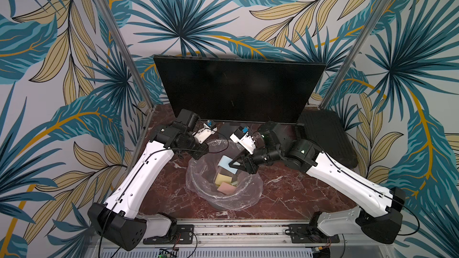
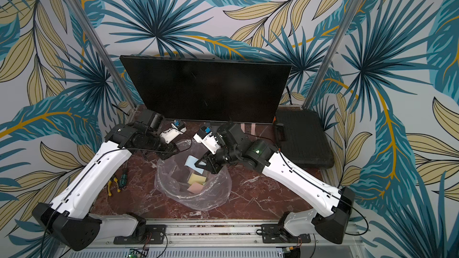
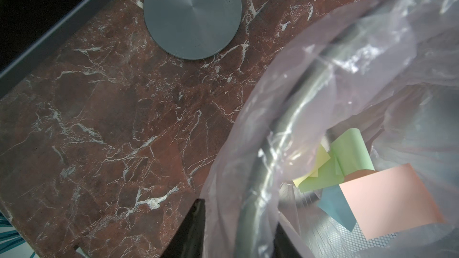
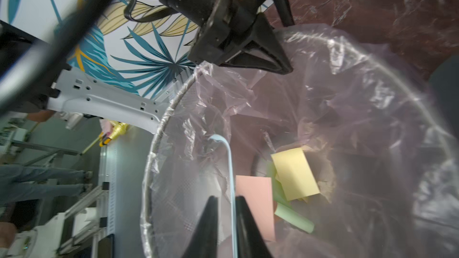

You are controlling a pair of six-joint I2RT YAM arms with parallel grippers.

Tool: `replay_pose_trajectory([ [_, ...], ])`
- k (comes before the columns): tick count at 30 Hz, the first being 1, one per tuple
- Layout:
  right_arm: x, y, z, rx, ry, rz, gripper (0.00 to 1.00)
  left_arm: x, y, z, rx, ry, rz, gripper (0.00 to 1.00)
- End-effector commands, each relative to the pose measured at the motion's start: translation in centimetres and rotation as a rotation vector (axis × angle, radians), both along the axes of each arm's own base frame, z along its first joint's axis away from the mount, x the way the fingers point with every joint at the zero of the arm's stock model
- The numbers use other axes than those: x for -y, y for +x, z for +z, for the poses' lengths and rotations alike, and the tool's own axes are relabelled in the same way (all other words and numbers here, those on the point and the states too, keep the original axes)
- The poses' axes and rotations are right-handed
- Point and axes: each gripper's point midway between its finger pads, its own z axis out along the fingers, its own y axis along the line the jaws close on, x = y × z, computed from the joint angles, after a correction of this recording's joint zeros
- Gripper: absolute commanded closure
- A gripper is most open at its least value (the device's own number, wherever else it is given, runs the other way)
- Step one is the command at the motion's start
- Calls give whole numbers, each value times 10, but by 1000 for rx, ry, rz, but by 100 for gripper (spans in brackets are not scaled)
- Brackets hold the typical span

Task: Remove the sticky note from the monitor
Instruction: Place the sticky note in the trash bin.

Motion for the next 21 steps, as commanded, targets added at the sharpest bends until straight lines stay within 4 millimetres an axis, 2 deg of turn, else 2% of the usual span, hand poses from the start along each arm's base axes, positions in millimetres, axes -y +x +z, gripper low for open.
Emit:
replay_pose_trajectory([
  [1,-4,-5,5,26,-1,29,57,0,0,-6,-15,6,2,63],
  [3,-6,-5,8,33,11,31,49,1,0,-6,-15,3,0,63],
  [7,-6,-4,12,49,27,28,46,1,0,-5,-13,2,3,63],
  [11,-10,-5,14,44,43,44,36,1,0,-4,-13,2,2,63],
  [14,-16,-7,7,26,33,68,34,0,0,-4,-12,2,3,63],
  [21,-26,-5,-28,73,-134,77,26,1,0,-4,-13,1,2,63],
])
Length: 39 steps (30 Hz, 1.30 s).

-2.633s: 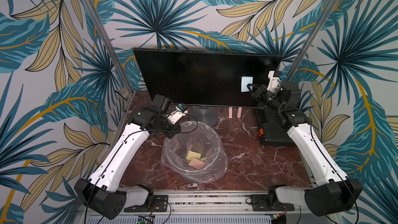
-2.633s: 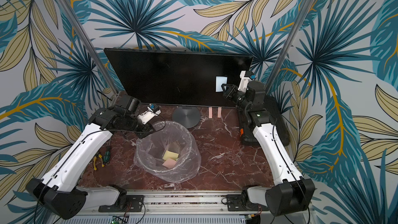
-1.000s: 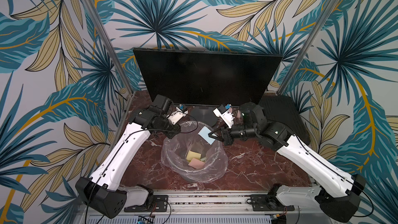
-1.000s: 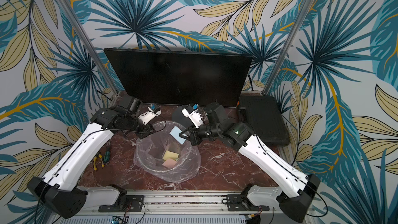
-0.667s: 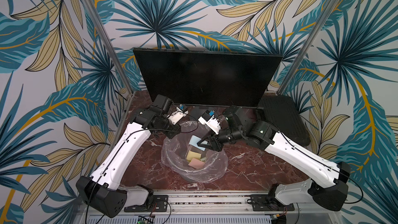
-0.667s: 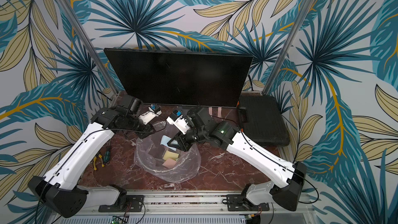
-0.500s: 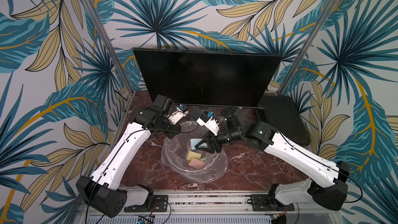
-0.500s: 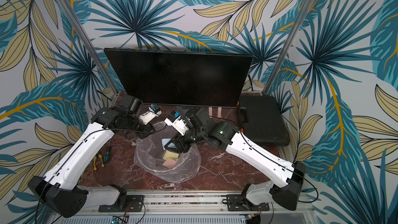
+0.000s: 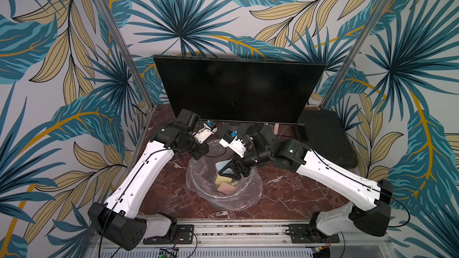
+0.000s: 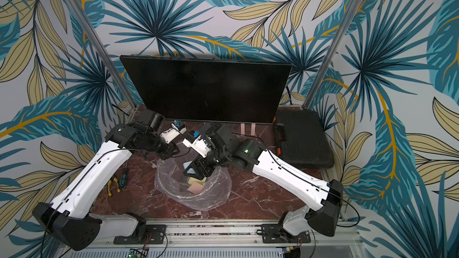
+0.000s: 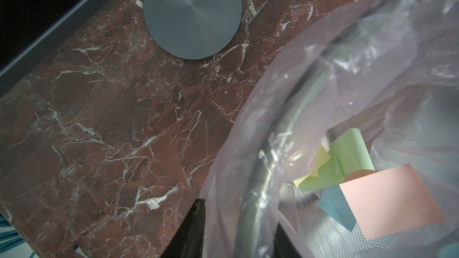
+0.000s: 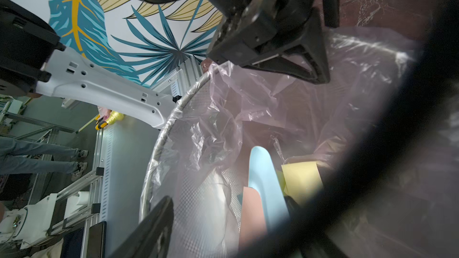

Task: Remove the sticky note from the monitor
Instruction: Place the sticky note in the trash bin.

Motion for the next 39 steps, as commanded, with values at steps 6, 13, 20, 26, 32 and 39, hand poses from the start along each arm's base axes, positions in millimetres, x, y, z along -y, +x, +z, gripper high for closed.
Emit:
replay_pose_trajectory([
  [6,3,5,-19,98,-132,1,20,1,0,-3,-10,-1,1,63],
  [13,6,3,-3,152,-66,1,20,7,-4,10,-1,-38,-23,58],
  [20,7,-8,12,150,3,31,20,15,-15,53,84,-109,-107,42],
  [26,1,-12,20,131,52,57,20,25,-27,85,132,-200,-152,27],
  [32,-3,-12,27,131,77,60,20,37,-32,83,95,-244,-180,25],
  [39,-6,-8,33,136,91,40,20,50,-45,59,-1,-230,-248,26],
])
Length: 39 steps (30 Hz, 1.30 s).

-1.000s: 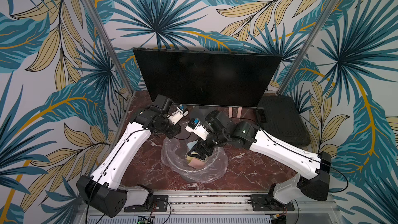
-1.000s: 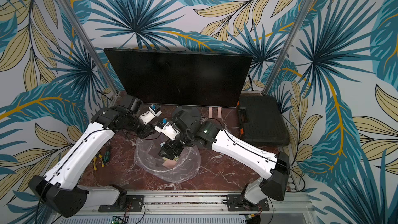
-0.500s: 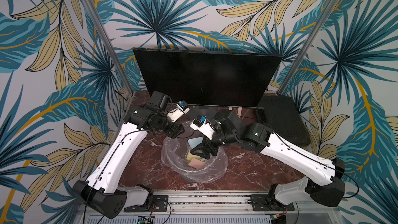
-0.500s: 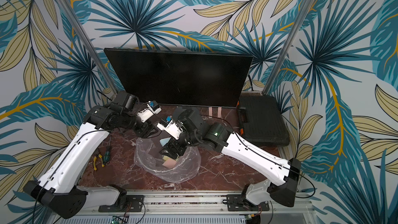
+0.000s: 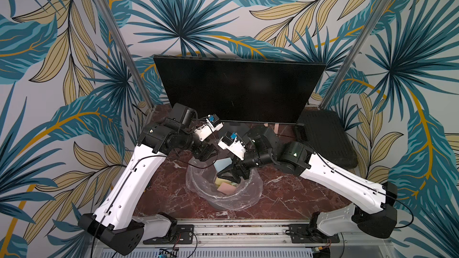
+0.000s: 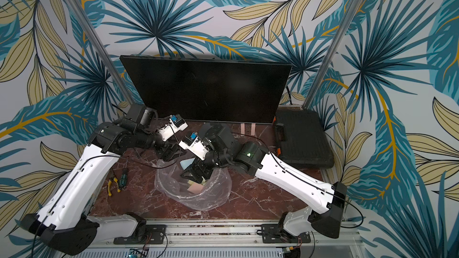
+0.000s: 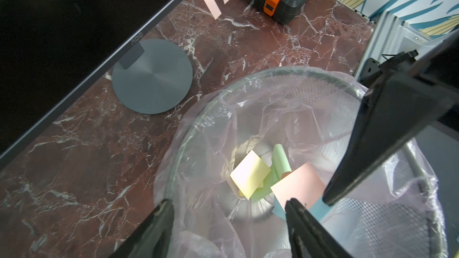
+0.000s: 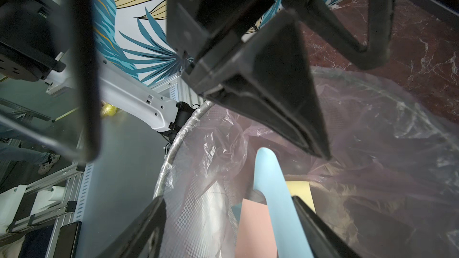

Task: Remove the sticky note from the monitor
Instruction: Place the sticky note in the trash bin.

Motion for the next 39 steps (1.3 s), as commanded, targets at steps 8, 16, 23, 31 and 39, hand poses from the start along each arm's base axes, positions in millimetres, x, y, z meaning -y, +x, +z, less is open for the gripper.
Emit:
replay_pose_trajectory([
  [8,3,20,12,18,39,-99,20,7,-47,-24,-137,-10,-157,28],
  [16,8,35,12,6,55,-152,21,-3,-53,-23,-81,19,-151,28],
  [23,4,25,11,-28,70,-100,20,-13,-28,-26,-8,86,-60,27],
  [31,15,24,20,1,87,-123,20,-25,2,-23,84,149,63,27],
  [39,40,36,34,46,110,-234,21,-39,15,-12,128,177,125,26],
])
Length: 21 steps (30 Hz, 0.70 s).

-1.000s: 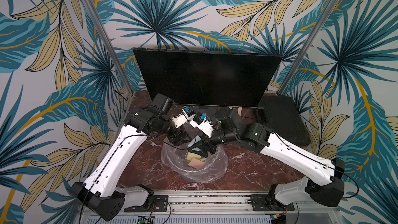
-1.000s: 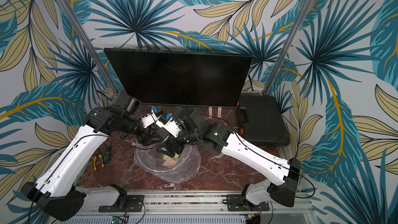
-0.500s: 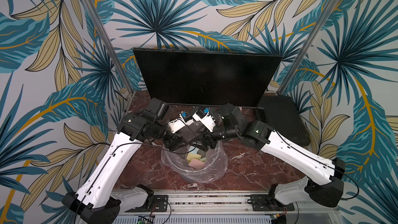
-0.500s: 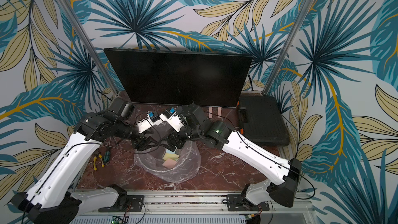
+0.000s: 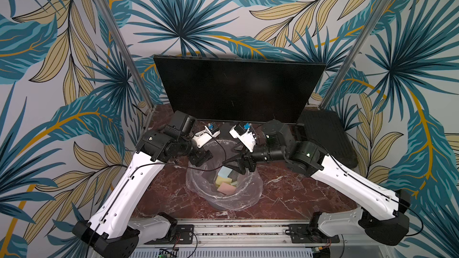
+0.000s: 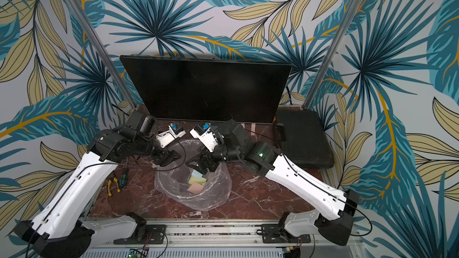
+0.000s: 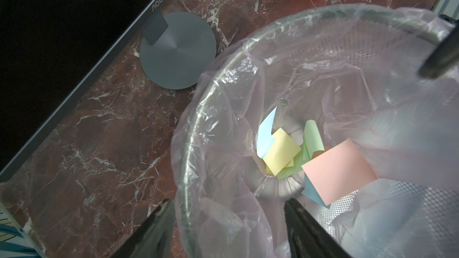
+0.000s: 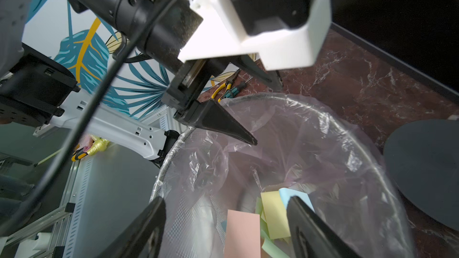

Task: Remove the sticky note from the monitor
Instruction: Place the sticky note in the trash bin, then tear off the sticky note from the monitor.

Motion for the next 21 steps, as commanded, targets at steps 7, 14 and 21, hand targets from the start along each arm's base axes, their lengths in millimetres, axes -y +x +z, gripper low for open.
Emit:
replay_pose_trajectory([
  [7,60,52,15,16,84,-344,23,-11,25,-14,-29,22,81,26],
  [14,137,91,21,-36,172,-659,24,-7,28,-32,-84,29,80,32],
  [21,185,112,-18,-150,219,-864,26,-7,29,-37,-96,25,94,45],
])
